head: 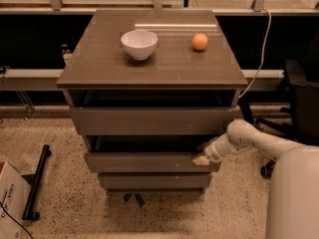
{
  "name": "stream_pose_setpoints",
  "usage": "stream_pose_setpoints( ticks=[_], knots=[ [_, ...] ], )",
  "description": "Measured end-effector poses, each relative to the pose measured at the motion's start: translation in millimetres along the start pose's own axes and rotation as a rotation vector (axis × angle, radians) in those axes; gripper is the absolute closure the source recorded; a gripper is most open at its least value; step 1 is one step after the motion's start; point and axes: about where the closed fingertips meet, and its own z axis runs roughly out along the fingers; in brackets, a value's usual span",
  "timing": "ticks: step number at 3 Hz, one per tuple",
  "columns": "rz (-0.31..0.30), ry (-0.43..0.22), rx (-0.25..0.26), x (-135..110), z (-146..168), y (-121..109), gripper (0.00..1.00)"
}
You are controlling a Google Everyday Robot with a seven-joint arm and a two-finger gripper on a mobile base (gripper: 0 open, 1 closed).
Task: Open middle drawer
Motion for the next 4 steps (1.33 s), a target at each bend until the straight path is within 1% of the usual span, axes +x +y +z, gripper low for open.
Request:
stream_pose_setpoints(
  ticks=[1, 2, 3, 4],
  knots=[
    [-0.004, 0.005, -0.001, -0.8, 0.5, 0.4, 0.32],
    [-0.027, 0.040, -0.005, -5.7, 3.7, 2.8, 0.08],
    [-0.030, 0.116, -0.042, 2.1, 8.6, 27.8, 0.00],
    [0.000, 0.142, -0.069, 16.2, 10.4, 50.7, 0.00]
  ],
)
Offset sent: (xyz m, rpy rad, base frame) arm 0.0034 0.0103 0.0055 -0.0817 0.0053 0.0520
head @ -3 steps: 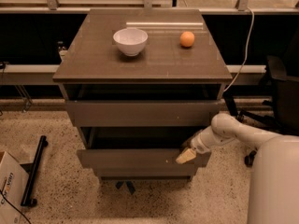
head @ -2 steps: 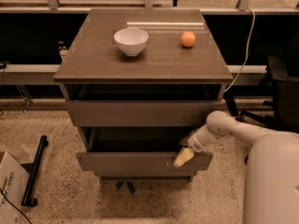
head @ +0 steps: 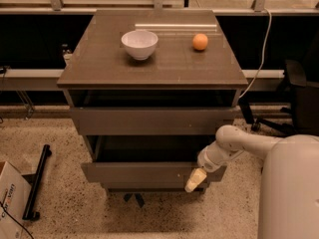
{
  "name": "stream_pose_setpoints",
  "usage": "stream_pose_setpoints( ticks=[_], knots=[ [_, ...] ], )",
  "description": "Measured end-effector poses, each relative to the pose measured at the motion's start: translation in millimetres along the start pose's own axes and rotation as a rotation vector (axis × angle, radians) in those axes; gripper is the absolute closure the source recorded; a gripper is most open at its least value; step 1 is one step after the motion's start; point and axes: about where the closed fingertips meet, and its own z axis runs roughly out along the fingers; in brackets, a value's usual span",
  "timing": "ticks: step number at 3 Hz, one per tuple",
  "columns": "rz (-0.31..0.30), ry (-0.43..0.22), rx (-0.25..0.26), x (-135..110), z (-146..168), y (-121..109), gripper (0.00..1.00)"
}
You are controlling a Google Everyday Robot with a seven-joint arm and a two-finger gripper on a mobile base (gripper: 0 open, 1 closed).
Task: Open middle drawer
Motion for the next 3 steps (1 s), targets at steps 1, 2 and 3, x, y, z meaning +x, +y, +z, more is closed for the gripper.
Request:
stream_pose_setpoints(
  ticks=[1, 2, 3],
  knots=[
    [0.044, 0.007, -0.033, 12.5, 2.8, 23.6, 0.18],
    [0.048, 0.007, -0.034, 12.2, 0.5, 26.0, 0.41],
    [0.048, 0.007, -0.035, 11.6, -0.7, 26.2, 0.44]
  ],
)
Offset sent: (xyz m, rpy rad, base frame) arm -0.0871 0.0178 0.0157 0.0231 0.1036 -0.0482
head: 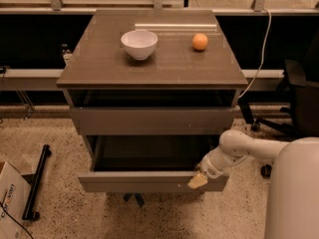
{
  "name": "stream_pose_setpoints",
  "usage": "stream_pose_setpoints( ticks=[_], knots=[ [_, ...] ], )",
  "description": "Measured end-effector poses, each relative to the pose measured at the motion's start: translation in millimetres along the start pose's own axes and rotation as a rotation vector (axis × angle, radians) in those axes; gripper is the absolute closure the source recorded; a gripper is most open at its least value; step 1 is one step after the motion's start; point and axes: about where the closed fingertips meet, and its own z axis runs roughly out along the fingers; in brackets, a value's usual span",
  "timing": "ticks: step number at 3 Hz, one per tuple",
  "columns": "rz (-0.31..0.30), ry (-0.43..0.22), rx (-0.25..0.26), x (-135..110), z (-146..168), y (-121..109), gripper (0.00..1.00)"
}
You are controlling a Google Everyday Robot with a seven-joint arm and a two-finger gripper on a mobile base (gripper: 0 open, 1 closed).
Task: Open middle drawer
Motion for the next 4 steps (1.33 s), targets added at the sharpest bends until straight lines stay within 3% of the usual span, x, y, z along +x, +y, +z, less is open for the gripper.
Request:
stream_pose_setpoints(
  ticks=[1, 2, 3, 4],
  knots=[
    [0.000, 0.001, -0.006, 0.3, 2.9, 1.8, 0.13],
    [0.000, 0.002, -0.009, 0.4, 4.3, 2.7, 0.00],
    [-0.041, 0.035, 0.004, -2.1, 1.9, 14.0, 0.00],
    [-0.098, 0.052, -0.052, 10.8, 3.5, 54.0, 0.04]
  ],
)
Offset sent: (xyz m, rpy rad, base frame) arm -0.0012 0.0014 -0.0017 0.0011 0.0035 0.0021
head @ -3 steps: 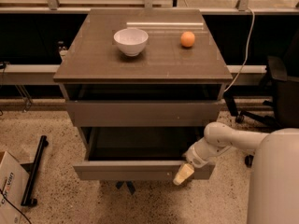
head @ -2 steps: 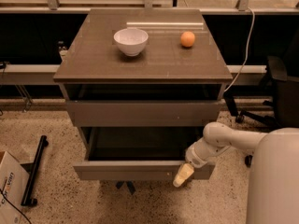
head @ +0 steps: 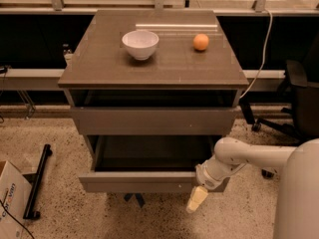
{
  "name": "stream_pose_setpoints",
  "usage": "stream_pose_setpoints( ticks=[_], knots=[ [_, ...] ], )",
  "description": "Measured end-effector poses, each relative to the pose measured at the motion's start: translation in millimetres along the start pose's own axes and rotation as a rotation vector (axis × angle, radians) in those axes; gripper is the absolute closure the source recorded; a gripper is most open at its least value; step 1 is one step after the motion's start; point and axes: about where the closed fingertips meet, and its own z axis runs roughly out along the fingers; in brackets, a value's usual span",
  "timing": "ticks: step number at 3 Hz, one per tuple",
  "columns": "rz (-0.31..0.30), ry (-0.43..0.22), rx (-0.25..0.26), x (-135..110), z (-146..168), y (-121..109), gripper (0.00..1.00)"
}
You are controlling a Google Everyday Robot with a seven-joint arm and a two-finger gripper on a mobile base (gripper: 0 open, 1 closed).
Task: Open middle drawer
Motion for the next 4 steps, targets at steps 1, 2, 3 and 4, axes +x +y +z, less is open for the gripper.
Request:
stream_pose_setpoints(
  ticks=[1, 2, 3, 4],
  knots=[
    [-0.025, 0.011, -0.053, 9.6, 7.3, 23.1, 0.25],
    [-0.025, 0.011, -0.053, 6.4, 0.0, 24.8, 0.57],
    [-0.025, 0.011, -0.054, 6.1, -0.8, 25.1, 0.80],
    [-0.026, 0.016, -0.088, 15.6, 1.6, 38.7, 0.78]
  ],
)
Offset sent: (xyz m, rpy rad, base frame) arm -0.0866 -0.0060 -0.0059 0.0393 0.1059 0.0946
